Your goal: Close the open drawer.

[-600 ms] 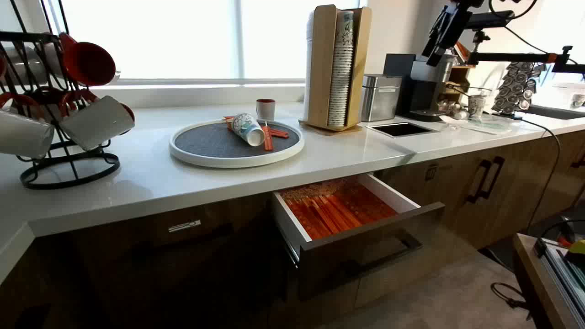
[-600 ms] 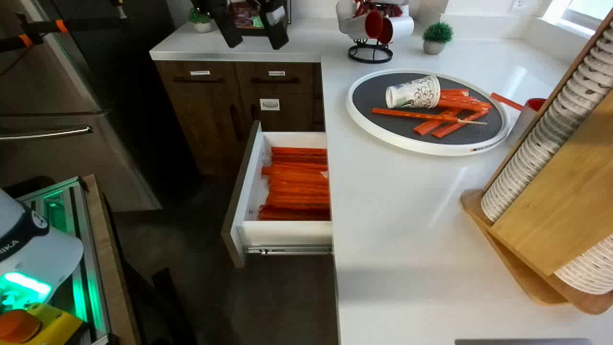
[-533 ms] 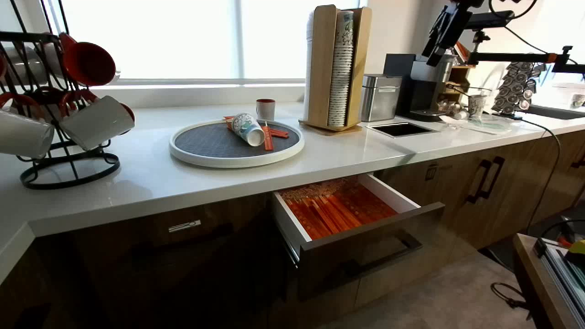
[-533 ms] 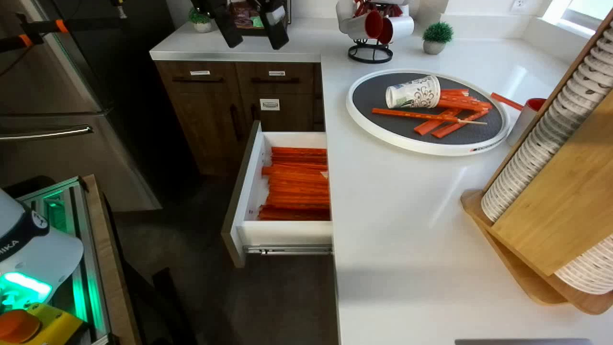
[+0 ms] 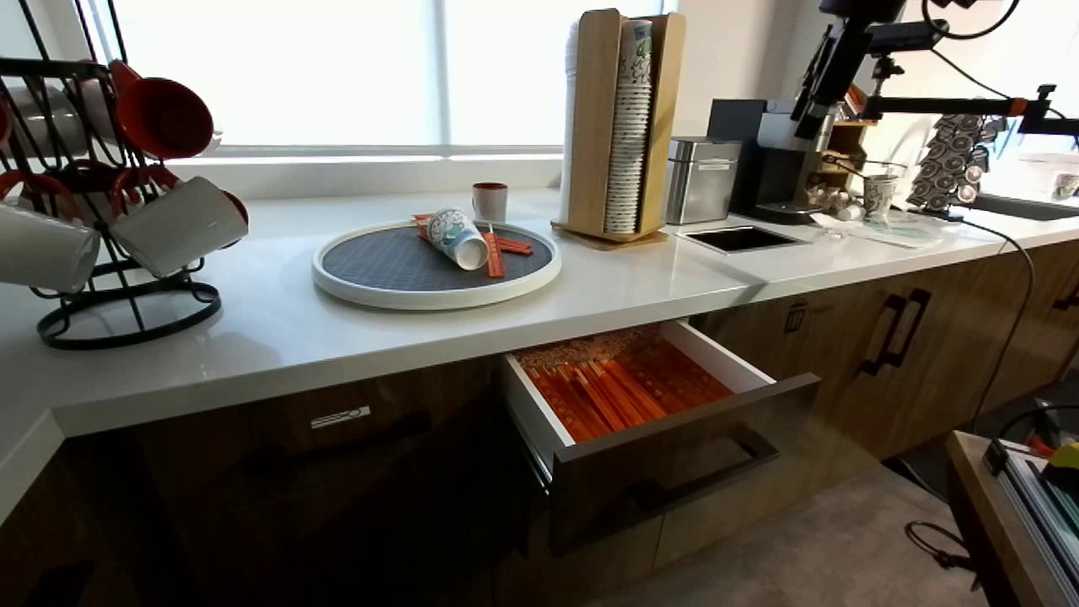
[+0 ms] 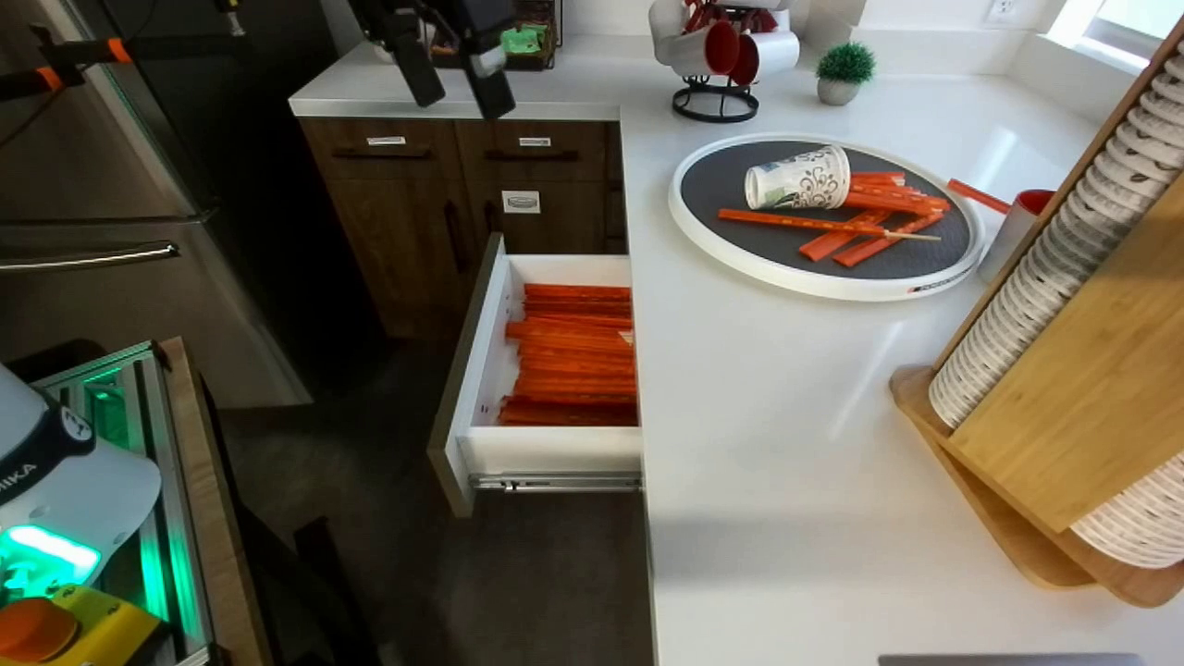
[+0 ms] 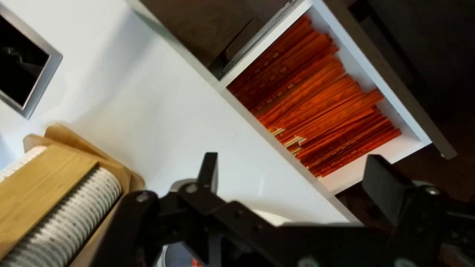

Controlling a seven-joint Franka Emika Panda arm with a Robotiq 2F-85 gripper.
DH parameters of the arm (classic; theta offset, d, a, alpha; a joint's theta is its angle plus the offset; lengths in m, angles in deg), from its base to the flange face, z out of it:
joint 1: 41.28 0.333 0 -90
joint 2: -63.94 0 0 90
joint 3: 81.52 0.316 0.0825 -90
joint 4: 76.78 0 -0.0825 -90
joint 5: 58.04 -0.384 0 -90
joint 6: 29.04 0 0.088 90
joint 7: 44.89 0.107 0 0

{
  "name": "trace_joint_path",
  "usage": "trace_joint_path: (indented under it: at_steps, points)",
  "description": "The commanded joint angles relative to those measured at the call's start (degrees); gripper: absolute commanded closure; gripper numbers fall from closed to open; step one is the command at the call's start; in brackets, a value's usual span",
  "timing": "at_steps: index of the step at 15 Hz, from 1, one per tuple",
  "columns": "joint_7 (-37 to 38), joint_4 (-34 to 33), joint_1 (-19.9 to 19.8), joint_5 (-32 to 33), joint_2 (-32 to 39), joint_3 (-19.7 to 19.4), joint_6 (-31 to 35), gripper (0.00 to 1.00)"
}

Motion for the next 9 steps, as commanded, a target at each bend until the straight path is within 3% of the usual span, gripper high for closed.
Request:
trace_joint_path:
  at_steps: [1,2,6,9]
  points:
    - [8.6,5.1,-0.9,-1.4,-3.7,3.6,-9.1,0.0]
    - [11.3,6.4,-0.8,-2.5,-4.5,4.1,-11.3,0.0]
    - [20.1,18.8,-0.8,-6.8,-10.0,4.5,-2.2,0.0]
    - [16.4,25.6,1.9,-14.9,-11.2,1.5,-3.8,0.0]
